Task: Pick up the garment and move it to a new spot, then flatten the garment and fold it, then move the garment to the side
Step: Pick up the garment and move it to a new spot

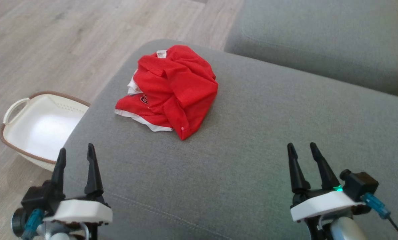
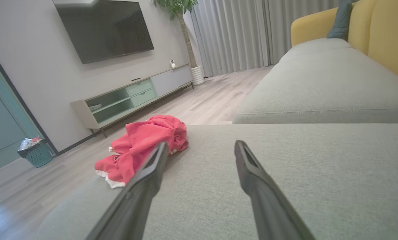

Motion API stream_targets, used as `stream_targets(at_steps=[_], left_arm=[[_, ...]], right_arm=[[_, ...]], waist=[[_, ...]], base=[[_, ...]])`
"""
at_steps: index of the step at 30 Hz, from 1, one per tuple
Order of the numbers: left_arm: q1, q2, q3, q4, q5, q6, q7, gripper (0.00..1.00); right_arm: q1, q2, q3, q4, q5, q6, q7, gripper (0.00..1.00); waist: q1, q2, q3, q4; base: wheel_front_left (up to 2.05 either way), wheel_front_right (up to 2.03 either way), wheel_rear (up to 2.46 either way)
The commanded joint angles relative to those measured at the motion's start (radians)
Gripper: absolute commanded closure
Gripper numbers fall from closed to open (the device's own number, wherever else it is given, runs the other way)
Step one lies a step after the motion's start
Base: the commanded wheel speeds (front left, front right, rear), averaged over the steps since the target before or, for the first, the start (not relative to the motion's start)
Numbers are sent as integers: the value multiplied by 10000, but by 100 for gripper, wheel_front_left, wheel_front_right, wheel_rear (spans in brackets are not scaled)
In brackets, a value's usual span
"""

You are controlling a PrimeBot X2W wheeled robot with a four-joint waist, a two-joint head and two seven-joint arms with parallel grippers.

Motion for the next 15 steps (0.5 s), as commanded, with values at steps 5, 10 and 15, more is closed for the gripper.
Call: stream_targets(at_steps=[5, 10, 15], left_arm=[[-1086, 3, 472, -222, 110, -184, -122, 0], [-2777, 569, 523, 685, 342, -932, -122, 0], [-4869, 1171, 178, 2271, 145, -1516, 452, 0]], right_arm=[[-625, -74, -171, -427, -332, -7, -109, 0], [-1095, -74, -612, -674, -797, -7, -109, 0], [-1469, -74, -1080, -911, -1137, -7, -109, 0]], waist=[[0, 0, 711, -488], [0, 0, 1751, -1145], [0, 0, 2612, -1610]], base=[[0, 0, 0], [0, 0, 0], [0, 0, 0]])
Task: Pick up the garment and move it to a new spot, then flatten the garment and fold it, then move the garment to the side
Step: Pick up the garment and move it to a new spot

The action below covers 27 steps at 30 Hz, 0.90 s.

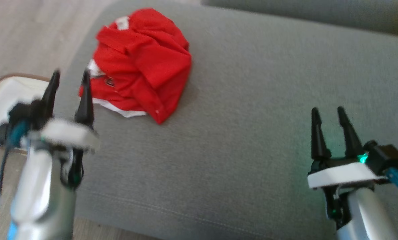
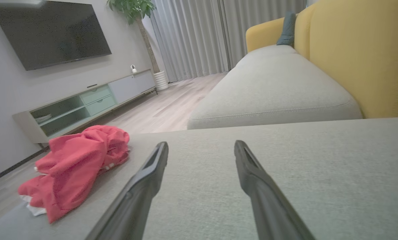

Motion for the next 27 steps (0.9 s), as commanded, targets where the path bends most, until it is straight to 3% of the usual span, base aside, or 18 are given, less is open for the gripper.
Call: stream_targets(at_steps=[1, 13, 21, 26, 27], left_arm=[[-800, 374, 185, -113, -20, -53, 140, 0], [-4721, 1882, -818, 3538, -842, -313, 2239, 0], [-5840, 2885, -2504, 5184, -1908, -318, 3062, 0], [-6149, 2984, -2940, 5944, -2320, -319, 3197, 0], [-6189, 2978, -3019, 6037, -2397, -319, 3195, 51]], right_arm=[[-454, -62, 166, -380, -112, -7, -109, 0], [-1154, -62, -24, -778, -355, -7, -109, 0], [-1421, -62, -43, -895, -253, -7, -109, 0], [-1483, -62, -154, -913, -248, -7, -109, 0], [-1486, -62, -168, -913, -244, -7, -109, 0]], waist=[[-1, 0, 655, -483], [-1, 0, 2350, -1662], [-1, 0, 2927, -2157], [-1, 0, 2999, -2264], [-1, 0, 3001, -2270]], base=[[0, 0, 0], [0, 0, 0], [0, 0, 0], [0, 0, 0], [0, 0, 0]])
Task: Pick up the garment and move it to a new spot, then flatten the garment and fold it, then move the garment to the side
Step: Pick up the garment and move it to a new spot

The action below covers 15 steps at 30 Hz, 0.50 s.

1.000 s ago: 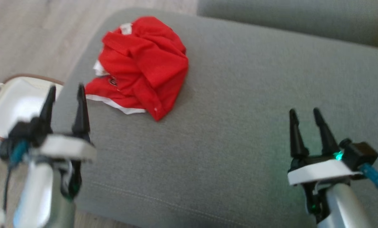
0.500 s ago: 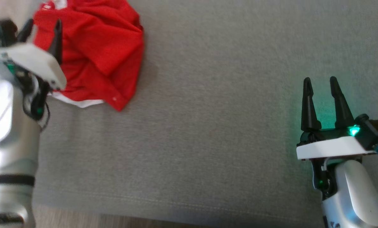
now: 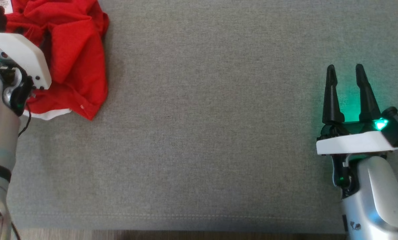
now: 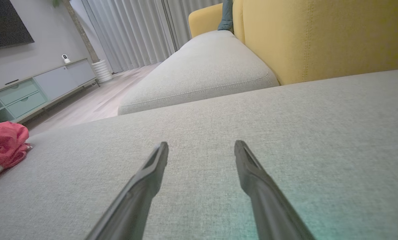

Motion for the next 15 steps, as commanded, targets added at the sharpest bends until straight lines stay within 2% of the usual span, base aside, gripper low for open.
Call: stream_targets(at_steps=[1, 2, 3, 8, 15], left_arm=[[-397, 583, 185, -101, -115, 15, -20, 51], [-431, 579, 102, -26, -181, 15, -49, 92], [-444, 557, 10, 45, -258, 15, -66, 100], [-604, 562, -326, 289, -600, 14, -341, 100], [-855, 653, -295, 546, -895, 14, -1491, 100]], right_arm=[[-121, -43, 209, -348, 43, -7, -107, 0], [-121, -43, 195, -349, 44, -7, -107, 0], [-117, -43, 177, -349, 42, -7, -107, 0], [-149, -43, 136, -320, 36, -7, -107, 0], [-81, -43, 244, -127, 115, -7, -107, 0]], waist=[[-1, 0, 1, -10], [-1, 0, 2, -9], [-1, 0, -1, -1], [-1, 0, -36, 90], [-1, 0, -530, 209]], base=[[0, 0, 0], [0, 0, 0], [0, 0, 0], [0, 0, 0], [0, 0, 0]])
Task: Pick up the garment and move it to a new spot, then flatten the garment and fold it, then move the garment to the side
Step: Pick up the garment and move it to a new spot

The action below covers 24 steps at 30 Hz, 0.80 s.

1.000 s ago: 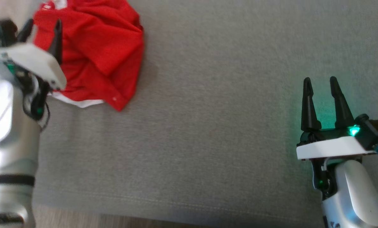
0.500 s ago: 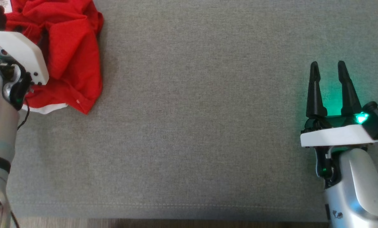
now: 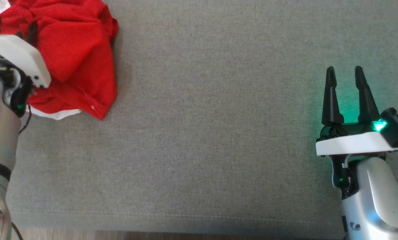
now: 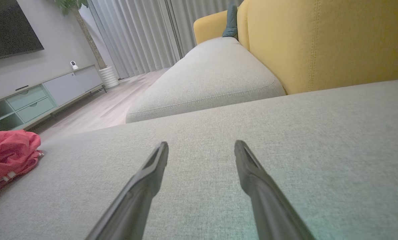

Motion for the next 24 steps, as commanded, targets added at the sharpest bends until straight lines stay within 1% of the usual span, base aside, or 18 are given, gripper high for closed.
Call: stream_targets(at_steps=[1, 7, 13, 18, 24], left_arm=[[-609, 688, 400, -175, -99, 14, -330, 100], [-570, 694, 621, -265, -382, 14, -1551, 100], [-311, 713, 743, -869, -616, 14, -2162, 100], [-11, 691, 833, -1919, -625, 75, -2358, 100], [339, 479, 1025, -3665, -748, 437, -2404, 100]], right_arm=[[-58, -43, 293, -228, 62, -7, -107, 0], [211, -43, 430, -56, 248, -7, -107, 0], [508, -43, 590, 119, 447, -7, -107, 0], [765, -43, 698, 248, 621, -7, -107, 0], [974, -43, 760, 299, 837, -7, -107, 0]], waist=[[0, 0, -245, 40], [0, 0, -1110, 143], [0, 0, -1922, 226], [0, 0, -2547, 237], [0, 0, -3169, 6]], base=[[0, 0, 0], [0, 0, 0], [0, 0, 0], [0, 0, 0], [0, 0, 0]])
